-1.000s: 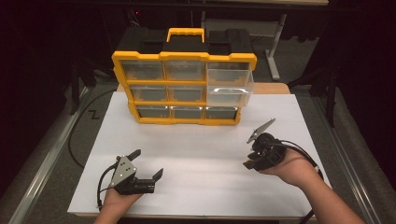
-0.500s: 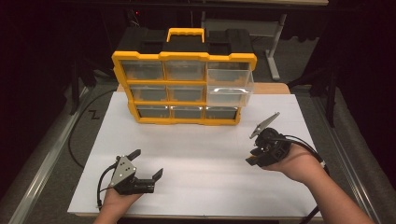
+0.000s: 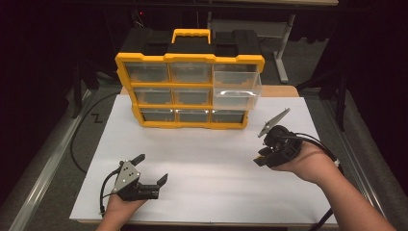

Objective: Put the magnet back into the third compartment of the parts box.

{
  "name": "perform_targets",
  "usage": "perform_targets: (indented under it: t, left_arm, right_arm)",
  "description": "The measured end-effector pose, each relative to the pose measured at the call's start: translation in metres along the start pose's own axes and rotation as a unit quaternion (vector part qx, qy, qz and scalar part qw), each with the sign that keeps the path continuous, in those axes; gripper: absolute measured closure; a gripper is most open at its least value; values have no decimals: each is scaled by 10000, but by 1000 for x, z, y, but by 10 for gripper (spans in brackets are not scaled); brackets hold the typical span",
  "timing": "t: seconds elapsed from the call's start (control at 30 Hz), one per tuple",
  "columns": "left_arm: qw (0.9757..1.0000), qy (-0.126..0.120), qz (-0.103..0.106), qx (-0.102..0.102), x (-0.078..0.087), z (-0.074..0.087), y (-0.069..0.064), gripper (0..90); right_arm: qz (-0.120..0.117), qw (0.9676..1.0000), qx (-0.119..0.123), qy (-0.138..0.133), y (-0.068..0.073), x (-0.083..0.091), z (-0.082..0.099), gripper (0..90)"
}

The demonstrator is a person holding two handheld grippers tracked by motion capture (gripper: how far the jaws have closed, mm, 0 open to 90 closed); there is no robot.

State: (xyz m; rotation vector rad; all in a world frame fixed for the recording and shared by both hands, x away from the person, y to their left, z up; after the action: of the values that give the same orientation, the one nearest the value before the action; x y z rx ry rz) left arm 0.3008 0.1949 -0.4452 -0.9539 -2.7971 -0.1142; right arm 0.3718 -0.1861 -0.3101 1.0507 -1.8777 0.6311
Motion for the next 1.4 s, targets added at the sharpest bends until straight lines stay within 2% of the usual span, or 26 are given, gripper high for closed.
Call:
perform_targets:
  t: [0.8,1.4]
  left_arm:
    - [10000,-1,5,0,-1,0,0,1]
    - [10000,-20,22,0,0,0,0,2]
  right_arm:
    - [44,9999,121,9,-1,30,-18,652]
    - [108,9998,168,-26,-4,56,-40,652]
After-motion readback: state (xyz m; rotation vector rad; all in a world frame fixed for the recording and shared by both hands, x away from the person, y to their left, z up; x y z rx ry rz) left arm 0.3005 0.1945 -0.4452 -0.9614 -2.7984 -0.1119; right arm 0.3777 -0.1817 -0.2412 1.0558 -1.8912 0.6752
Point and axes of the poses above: each handheld gripper's, and its own axes: x roughly backward along the jaws, z roughly out of its underside, y roughly to its left, the point moved 3 cm from there along -x, roughly forward along the jaws, and after that the axes turned 8 degrees about -y, right-handed, at the moved point
